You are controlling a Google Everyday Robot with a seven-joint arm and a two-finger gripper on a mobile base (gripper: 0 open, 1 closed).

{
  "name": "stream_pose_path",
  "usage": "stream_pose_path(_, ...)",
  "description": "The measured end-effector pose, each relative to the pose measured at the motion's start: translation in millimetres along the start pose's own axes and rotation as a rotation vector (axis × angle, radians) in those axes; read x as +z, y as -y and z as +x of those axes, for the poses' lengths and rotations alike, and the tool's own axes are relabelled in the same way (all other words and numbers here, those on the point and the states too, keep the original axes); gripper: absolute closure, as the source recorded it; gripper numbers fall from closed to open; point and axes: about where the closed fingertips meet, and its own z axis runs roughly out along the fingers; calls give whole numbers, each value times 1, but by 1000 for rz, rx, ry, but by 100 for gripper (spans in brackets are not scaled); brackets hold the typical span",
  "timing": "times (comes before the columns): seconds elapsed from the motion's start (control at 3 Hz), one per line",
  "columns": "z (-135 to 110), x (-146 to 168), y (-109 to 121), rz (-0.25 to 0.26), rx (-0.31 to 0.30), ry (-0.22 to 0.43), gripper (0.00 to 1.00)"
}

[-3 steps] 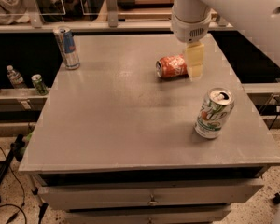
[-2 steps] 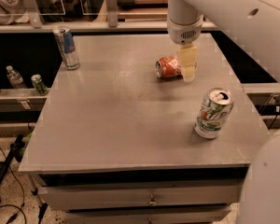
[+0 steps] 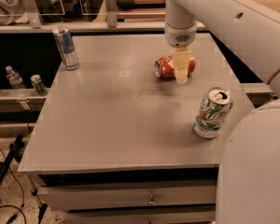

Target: Place coke can upright

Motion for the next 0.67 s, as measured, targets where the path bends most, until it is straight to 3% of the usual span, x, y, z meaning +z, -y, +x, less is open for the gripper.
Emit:
stream_pose_path(0.33,-8,5,-1,-19,5,46,0)
stream_pose_path(0.67,-17,8,-5,-31,-35,97,0)
